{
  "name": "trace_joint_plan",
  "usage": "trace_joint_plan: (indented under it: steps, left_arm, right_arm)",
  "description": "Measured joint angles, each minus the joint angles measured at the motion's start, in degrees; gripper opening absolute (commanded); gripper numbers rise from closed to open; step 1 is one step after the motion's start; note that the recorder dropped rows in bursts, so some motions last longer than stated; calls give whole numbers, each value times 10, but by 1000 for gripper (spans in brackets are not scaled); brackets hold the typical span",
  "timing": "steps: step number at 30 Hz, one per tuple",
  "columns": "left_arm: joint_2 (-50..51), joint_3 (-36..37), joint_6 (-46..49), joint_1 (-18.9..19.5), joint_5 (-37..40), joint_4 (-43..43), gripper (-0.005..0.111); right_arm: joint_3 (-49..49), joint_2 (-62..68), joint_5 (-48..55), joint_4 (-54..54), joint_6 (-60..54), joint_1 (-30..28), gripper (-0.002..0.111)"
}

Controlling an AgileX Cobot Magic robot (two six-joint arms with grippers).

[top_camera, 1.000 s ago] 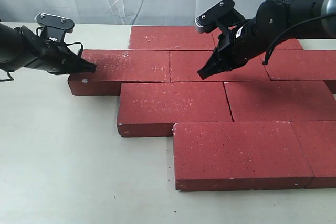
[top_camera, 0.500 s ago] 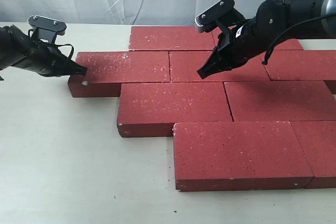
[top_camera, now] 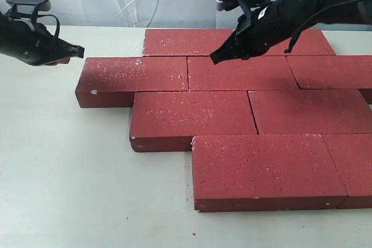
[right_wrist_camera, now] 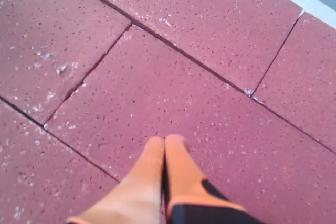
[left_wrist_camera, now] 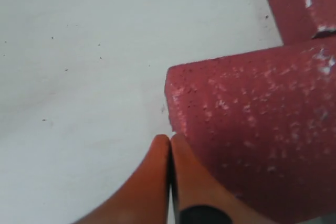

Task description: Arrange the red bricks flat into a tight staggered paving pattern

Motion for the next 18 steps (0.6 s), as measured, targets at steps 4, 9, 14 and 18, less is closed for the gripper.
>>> trace_joint_plan:
  steps: [4, 9, 14, 18]
  left_arm:
    - [-22, -3, 0, 0, 13, -91, 0]
    - [-61, -5, -24, 8, 151, 19, 0]
    - [-131, -5, -186, 42, 247, 253, 0]
    - [-200, -5, -311, 57, 281, 397, 0]
  right_arm:
    - [-71, -1, 158, -16, 2, -27, -1]
    - [-107, -27, 302, -69, 49, -82, -1]
    - [-90, -80, 348, -113, 96, -157, -1]
    - [-44, -136, 322, -130, 110, -216, -1]
